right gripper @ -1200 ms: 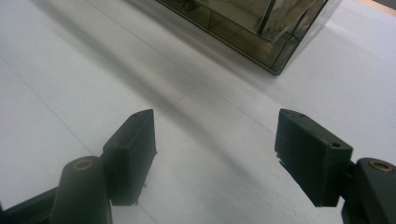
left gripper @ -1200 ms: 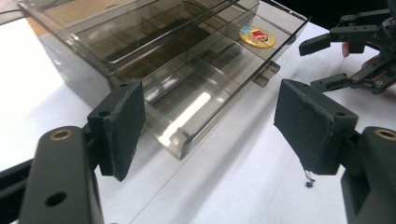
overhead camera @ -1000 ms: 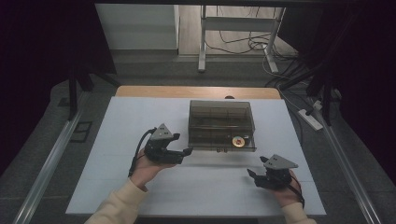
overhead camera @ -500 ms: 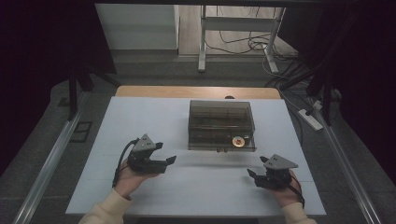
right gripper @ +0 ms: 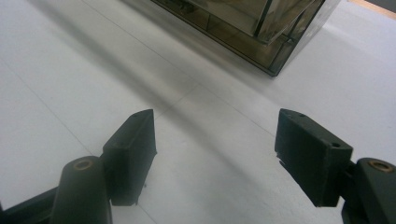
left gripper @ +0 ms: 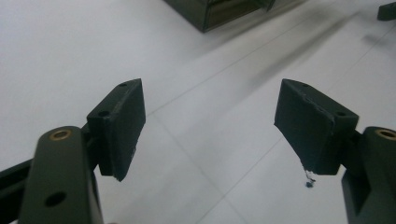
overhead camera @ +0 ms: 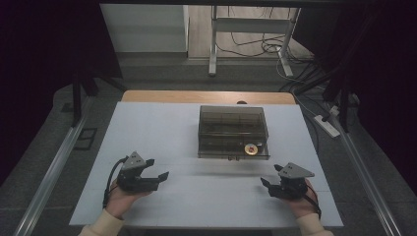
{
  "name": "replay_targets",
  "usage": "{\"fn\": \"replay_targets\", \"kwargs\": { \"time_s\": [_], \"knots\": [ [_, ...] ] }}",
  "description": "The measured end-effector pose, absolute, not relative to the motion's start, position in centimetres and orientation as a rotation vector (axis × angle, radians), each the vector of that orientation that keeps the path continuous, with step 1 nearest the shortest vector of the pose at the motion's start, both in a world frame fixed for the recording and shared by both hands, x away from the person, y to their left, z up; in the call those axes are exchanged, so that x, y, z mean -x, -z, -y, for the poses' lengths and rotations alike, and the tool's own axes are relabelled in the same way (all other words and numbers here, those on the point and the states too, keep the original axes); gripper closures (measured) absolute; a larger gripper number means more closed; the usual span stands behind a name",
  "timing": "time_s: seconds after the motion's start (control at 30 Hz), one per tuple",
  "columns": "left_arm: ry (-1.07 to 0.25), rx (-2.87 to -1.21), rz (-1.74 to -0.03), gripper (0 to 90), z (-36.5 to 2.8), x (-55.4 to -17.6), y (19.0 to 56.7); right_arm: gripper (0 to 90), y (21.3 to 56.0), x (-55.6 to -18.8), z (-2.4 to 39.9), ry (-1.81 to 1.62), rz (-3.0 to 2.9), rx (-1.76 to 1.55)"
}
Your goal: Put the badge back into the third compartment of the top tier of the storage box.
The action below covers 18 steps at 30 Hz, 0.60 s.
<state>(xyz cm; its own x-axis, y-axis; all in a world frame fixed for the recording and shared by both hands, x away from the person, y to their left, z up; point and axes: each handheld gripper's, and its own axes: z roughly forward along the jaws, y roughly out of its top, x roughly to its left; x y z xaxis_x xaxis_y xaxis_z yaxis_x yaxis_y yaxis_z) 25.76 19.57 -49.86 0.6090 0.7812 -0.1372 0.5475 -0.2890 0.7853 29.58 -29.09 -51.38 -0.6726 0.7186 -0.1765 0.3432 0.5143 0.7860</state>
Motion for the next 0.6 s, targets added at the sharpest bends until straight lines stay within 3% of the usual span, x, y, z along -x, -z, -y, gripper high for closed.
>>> {"fn": "replay_targets", "kwargs": {
  "time_s": [0.6],
  "knots": [
    [-0.357,-1.992,-1.104,24.1,-21.2,-24.6,51.0,29.2,51.3,-29.5,29.1,-1.028,-2.266,-0.863]
  ]
}}
